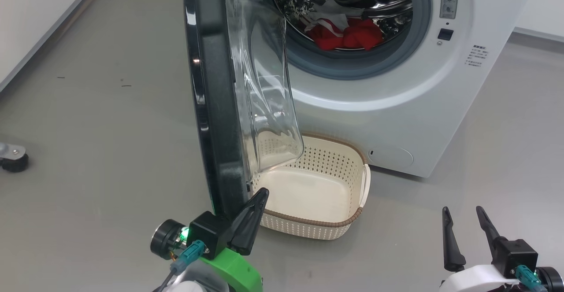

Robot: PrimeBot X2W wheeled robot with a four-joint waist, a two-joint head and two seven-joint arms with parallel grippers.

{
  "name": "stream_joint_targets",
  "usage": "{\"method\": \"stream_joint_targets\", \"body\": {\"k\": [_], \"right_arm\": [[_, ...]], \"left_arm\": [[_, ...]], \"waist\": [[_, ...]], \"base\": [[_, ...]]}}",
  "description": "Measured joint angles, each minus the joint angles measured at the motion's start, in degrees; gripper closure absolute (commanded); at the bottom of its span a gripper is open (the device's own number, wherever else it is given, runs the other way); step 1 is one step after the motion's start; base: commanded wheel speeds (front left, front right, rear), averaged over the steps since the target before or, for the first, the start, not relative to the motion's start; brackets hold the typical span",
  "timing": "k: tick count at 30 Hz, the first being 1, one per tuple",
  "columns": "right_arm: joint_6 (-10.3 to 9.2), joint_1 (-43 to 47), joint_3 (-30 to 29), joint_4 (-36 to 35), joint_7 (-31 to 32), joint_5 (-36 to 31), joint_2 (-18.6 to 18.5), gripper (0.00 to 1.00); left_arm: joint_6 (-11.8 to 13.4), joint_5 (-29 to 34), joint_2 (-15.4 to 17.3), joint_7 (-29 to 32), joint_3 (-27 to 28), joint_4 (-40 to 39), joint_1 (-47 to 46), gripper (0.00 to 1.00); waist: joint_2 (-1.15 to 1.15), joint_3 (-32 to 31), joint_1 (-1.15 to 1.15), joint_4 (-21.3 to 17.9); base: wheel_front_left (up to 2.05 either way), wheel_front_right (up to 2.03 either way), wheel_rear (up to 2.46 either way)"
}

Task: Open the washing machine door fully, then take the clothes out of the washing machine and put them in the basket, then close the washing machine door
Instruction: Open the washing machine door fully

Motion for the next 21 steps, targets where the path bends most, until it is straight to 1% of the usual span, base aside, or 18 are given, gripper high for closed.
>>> {"method": "stream_joint_targets", "body": {"k": [9,13,15,21], "right_arm": [[-0.02,0.0,-1.0,0.0,0.0,-0.1,0.2,0.00],[0.00,0.0,-0.9,0.0,0.0,-0.5,0.2,0.00],[0.01,0.0,-0.9,0.0,0.0,-0.5,0.2,0.00],[0.16,-0.1,-1.0,0.0,0.0,-1.0,0.2,0.00]], "left_arm": [[1.7,0.8,0.8,-0.5,0.7,0.3,0.5,1.00],[2.7,0.9,1.8,-1.0,2.0,0.6,1.1,1.00],[2.8,0.9,2.4,-1.0,2.8,0.7,1.3,1.00],[3.9,0.9,3.1,-1.7,5.4,0.8,2.1,1.00]], "waist": [[0.00,-0.1,0.00,1.4],[0.00,-0.1,0.00,1.8],[0.00,-0.1,0.00,2.0],[0.00,-0.1,0.00,2.2]], "base": [[0.00,0.00,0.00],[0.00,0.00,0.00],[0.00,0.00,0.00],[0.00,0.00,0.00]]}}
